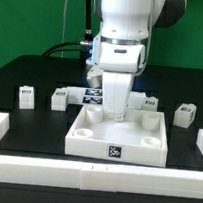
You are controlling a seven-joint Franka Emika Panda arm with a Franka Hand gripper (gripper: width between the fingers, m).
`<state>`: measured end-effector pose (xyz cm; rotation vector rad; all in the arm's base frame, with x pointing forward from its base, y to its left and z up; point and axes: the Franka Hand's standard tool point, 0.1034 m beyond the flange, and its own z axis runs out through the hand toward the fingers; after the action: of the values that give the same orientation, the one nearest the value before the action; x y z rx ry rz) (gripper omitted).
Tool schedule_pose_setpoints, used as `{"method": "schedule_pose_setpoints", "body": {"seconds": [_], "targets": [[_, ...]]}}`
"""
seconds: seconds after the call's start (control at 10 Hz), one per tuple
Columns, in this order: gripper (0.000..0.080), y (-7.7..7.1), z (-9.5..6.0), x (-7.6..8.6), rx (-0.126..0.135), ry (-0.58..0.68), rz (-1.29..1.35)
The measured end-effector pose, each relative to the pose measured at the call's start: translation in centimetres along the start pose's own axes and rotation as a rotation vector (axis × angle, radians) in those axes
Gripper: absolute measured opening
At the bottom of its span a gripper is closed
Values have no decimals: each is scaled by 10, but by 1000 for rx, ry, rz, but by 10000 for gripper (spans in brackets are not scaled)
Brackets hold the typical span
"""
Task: Assemble one leg
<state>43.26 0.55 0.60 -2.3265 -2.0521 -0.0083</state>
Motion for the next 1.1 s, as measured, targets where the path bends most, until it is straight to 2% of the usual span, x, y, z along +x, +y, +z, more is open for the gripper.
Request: {"method": "schedule_pose_setpoints", "body": {"seconds": [0.1,0.2,0.5,0.7,1.0,1.1], "targets": [[55,10,-1,5,8,0,-15],[57,22,-1,14,-6,9,-26],[57,41,0,44,-16,30,-55],[57,42,0,61,-18,34,-41],[57,43,1,60,-17,30,-44],[151,42,1,60,-17,30,-43]]}}
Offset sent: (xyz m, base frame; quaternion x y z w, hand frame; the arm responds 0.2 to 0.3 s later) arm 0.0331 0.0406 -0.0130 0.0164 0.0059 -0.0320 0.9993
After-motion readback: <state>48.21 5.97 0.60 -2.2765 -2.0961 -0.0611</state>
